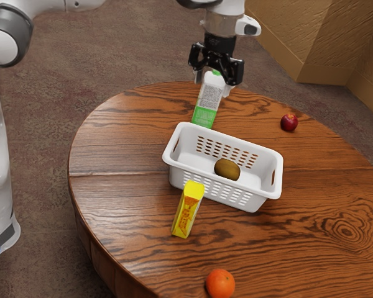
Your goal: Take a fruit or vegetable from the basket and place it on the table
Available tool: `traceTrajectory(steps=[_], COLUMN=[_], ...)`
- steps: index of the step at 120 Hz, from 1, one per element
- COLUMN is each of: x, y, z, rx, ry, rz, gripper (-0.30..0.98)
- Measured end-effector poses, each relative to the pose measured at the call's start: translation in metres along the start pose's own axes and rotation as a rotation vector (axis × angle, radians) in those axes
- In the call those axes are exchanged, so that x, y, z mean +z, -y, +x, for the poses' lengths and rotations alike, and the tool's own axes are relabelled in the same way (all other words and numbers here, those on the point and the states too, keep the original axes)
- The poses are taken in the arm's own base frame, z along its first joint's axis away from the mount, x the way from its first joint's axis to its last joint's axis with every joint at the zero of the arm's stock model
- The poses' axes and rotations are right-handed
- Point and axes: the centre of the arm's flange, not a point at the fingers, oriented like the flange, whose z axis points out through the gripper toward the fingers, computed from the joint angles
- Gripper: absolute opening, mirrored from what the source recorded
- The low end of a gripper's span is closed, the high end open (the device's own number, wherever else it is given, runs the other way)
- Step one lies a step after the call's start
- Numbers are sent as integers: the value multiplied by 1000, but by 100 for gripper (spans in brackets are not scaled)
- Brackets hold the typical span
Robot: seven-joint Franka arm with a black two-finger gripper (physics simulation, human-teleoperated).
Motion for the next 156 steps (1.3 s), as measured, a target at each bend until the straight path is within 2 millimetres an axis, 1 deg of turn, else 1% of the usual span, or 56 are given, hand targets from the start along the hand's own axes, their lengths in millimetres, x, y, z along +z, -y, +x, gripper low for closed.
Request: traceTrajectory(steps=[21,26,33,37,41,55,72,77,81,88,98,104,112,116,119,123,135,140,145,152,156], x=[-2,-3,-13,-13,-10,10,21,21,19,18,26,37,55,58,60,63,64,64,64,65,72], y=[0,1,4,5,8,32,47,47,41,22,-17,-38,-56,-61,-60,-52,-8,3,6,1,-4], z=[-3,-3,-8,-9,-4,23,56,58,55,43,20,-1,-38,-50,-51,-44,-8,0,3,2,4], rx=[-480,-578,-694,-743,-784,-881,-905,-889,-867,-808,-703,-641,-566,-539,-534,-549,-634,-652,-653,-636,-623], ry=[19,20,9,10,17,48,61,61,60,61,78,95,112,111,110,108,92,89,88,89,96], rz=[-8,-8,-16,-16,-10,16,15,12,8,4,11,22,39,36,32,25,1,-9,-18,-27,-23], gripper=[69,69,69,69,69,69,69,69,69,69,69,69,69,69,69,69,69,69,69,69,69])
